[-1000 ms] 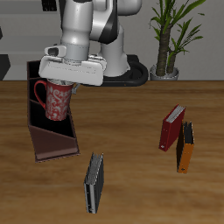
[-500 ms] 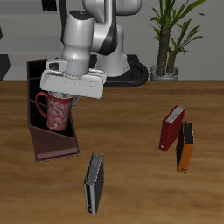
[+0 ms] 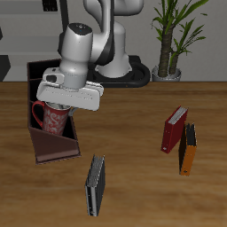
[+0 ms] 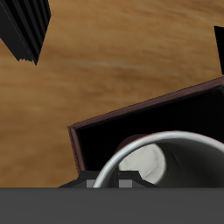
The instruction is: Place the red mug into the right desk caddy's left compartment
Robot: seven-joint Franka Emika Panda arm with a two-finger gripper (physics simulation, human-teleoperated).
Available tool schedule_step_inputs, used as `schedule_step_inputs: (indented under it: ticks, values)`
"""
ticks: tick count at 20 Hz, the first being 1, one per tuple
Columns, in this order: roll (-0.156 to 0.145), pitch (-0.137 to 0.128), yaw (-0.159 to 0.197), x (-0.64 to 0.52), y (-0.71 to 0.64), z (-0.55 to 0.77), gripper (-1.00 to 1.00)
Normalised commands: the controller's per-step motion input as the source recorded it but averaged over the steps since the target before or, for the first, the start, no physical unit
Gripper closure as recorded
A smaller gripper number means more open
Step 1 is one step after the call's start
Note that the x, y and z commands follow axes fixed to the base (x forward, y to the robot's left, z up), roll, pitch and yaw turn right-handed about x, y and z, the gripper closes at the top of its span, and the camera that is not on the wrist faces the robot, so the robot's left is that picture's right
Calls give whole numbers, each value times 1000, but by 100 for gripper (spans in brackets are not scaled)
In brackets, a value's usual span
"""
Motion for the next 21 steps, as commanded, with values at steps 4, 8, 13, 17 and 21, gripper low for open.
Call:
schedule_step_inputs:
  ticks: [4, 8, 13, 17, 21]
  values:
    - [-31, 53, -1, 98, -64, -214, 100]
    - [-27, 60, -18, 101, 24, -194, 100]
    - [11, 32, -3, 34, 82, -103, -100]
    - [-3, -6, -9, 26, 22, 30, -100]
    - [8, -8, -6, 6, 51, 96, -100]
